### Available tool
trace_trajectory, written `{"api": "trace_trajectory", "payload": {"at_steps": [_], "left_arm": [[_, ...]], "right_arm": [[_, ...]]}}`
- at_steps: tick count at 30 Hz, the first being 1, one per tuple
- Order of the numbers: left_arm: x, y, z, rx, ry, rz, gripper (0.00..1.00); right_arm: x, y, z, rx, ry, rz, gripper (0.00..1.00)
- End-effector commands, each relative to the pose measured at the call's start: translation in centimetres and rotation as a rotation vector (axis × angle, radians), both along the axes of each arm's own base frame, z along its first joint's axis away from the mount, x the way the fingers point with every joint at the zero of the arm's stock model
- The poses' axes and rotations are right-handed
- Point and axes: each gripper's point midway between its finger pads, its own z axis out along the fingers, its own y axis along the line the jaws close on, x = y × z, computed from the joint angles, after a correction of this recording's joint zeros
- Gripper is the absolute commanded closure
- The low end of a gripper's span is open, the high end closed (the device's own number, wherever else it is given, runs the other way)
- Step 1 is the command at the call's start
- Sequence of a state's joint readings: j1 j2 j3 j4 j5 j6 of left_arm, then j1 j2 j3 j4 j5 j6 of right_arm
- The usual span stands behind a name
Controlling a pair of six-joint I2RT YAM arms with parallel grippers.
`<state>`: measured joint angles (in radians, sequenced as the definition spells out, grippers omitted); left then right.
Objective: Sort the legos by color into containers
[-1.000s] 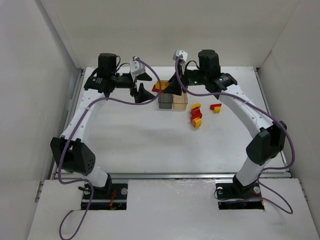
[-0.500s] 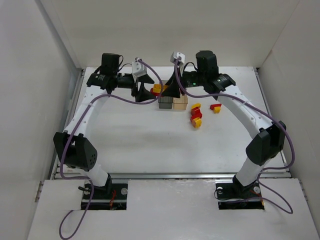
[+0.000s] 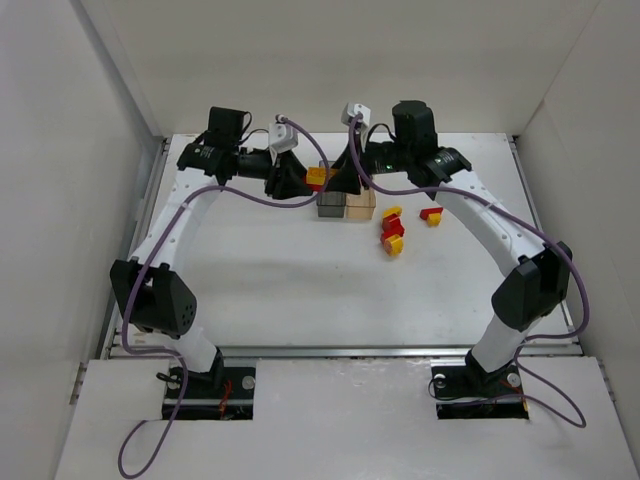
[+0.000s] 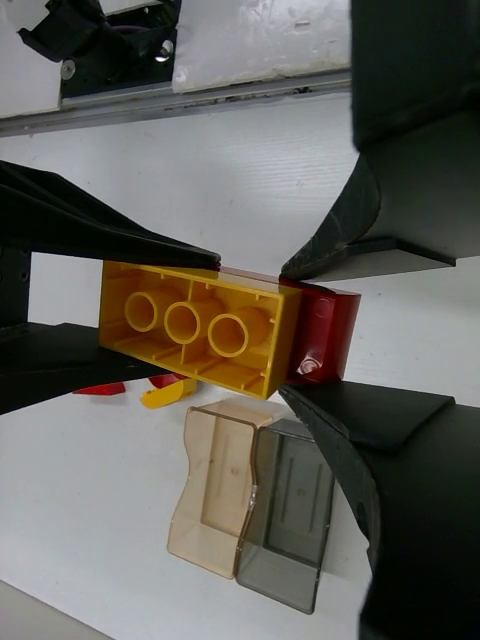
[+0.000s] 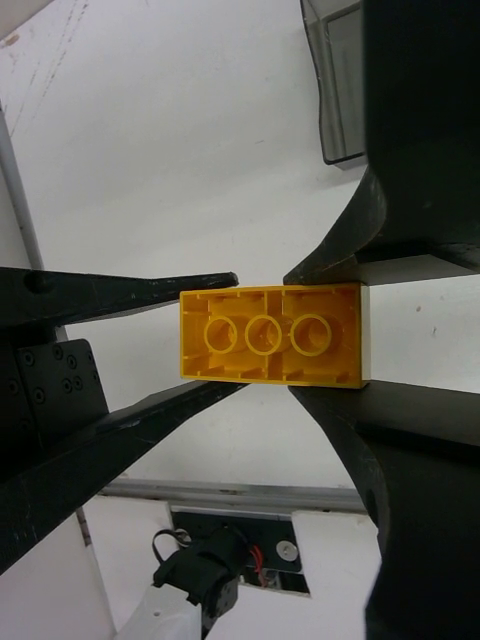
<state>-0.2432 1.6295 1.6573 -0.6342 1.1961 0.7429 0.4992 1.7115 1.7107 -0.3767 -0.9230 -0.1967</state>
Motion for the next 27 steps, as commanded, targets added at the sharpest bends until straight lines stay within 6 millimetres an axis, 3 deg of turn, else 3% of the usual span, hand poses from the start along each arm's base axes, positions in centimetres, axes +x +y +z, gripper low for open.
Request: {"api": "trace_trajectory", "payload": {"at_steps": [1, 8, 15, 17, 21, 22, 25, 27], "left_arm": [[1.5, 0.2, 0.0, 0.032, 0.030, 0.076, 1.00], [0.9, 2.0, -7.4, 0.166, 0.172, 0.133, 1.00], [1.2, 2.9, -9.6, 0.210, 0.207, 0.182, 1.00], [1.9, 3.3, -9.5, 0.201, 0.229, 0.228, 1.00], [4.1, 5.3, -9.3, 0.207, 0.252, 0.388, 1.00], [4.7, 6.1, -9.8, 0.220, 0.260, 0.437, 1.00], [6.1, 7.4, -10.2, 0.259, 0.246, 0.553, 1.00], [6.2, 7.6, -10.5, 0.263, 0.251, 0.569, 1.00]], "right_arm": [[-1.2, 0.7, 3.6, 0.084, -0.038, 0.041, 1.00], [2.1, -1.7, 5.8, 0.165, 0.078, -0.129, 1.00], [3.6, -1.7, 5.4, 0.167, 0.102, -0.195, 1.00], [4.8, -2.3, 4.3, 0.157, 0.134, -0.269, 1.00], [10.5, -6.5, -0.1, 0.138, 0.300, -0.641, 1.00], [13.2, -9.2, -1.9, 0.126, 0.326, -0.827, 1.00], [16.1, -12.7, -7.0, 0.104, 0.490, -1.118, 1.00], [17.0, -12.3, -9.9, 0.071, 0.554, -1.136, 1.00]]}}
